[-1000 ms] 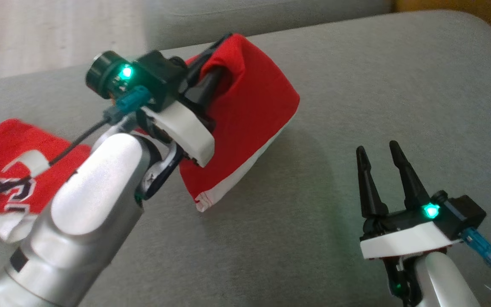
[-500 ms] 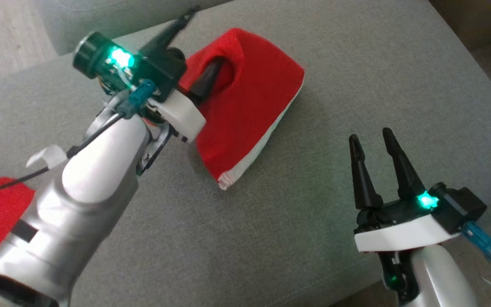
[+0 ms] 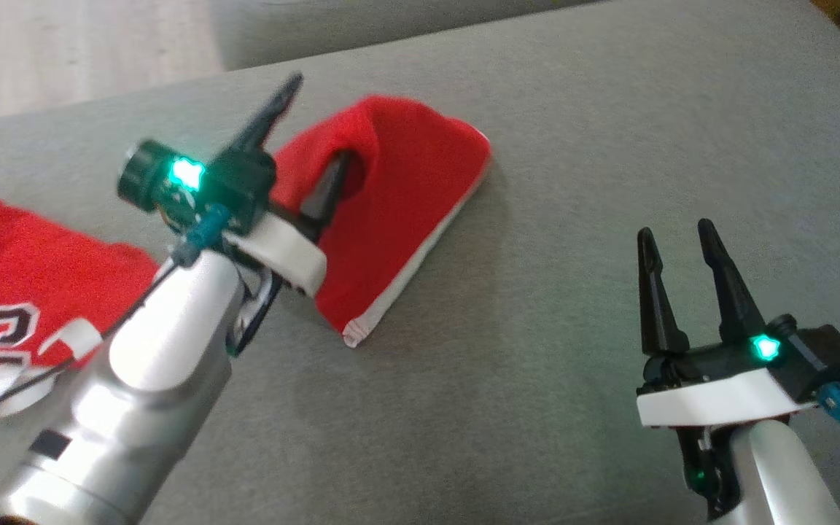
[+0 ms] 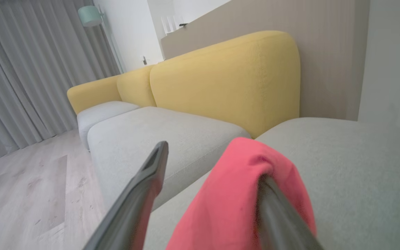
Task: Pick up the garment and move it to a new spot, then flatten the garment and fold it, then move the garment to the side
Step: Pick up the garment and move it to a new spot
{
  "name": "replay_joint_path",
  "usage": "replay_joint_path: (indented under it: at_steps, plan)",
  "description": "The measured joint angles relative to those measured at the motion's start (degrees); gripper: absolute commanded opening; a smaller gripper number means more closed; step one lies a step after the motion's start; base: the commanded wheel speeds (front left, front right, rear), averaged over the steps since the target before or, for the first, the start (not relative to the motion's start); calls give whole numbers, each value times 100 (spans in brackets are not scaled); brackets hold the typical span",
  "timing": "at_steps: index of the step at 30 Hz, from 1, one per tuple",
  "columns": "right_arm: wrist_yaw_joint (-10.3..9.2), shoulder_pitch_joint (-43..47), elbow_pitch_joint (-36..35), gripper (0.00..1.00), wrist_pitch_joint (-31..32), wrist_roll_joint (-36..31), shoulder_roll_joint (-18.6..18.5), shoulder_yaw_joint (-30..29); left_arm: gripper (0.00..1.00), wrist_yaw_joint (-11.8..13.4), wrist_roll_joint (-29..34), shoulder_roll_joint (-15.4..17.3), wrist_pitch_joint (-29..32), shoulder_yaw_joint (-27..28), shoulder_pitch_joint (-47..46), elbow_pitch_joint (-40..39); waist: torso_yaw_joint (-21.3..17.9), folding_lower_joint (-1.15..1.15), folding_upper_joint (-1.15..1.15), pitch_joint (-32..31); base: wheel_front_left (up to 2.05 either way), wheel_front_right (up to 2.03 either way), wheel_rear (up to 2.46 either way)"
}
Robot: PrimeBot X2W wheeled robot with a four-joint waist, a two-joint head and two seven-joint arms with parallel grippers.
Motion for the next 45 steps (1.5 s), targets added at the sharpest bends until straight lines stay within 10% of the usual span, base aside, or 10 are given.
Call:
replay_joint_path:
  at_steps: [10,27,45]
  plan:
    - [0,36,65,100,0,-37,1,-25,100,-162,-13,14,103,-281,138,-27,580,-1,0,-250,0,0,0]
    - [0,-47,5,100,0,368,0,370,100,-478,-120,-549,248,-549,-816,137,-345,0,0,-80,0,0,0]
    - [0,-147,-26,100,0,475,0,360,100,-720,-1368,1011,1376,-2835,-340,138,-148,0,0,170,0,0,0]
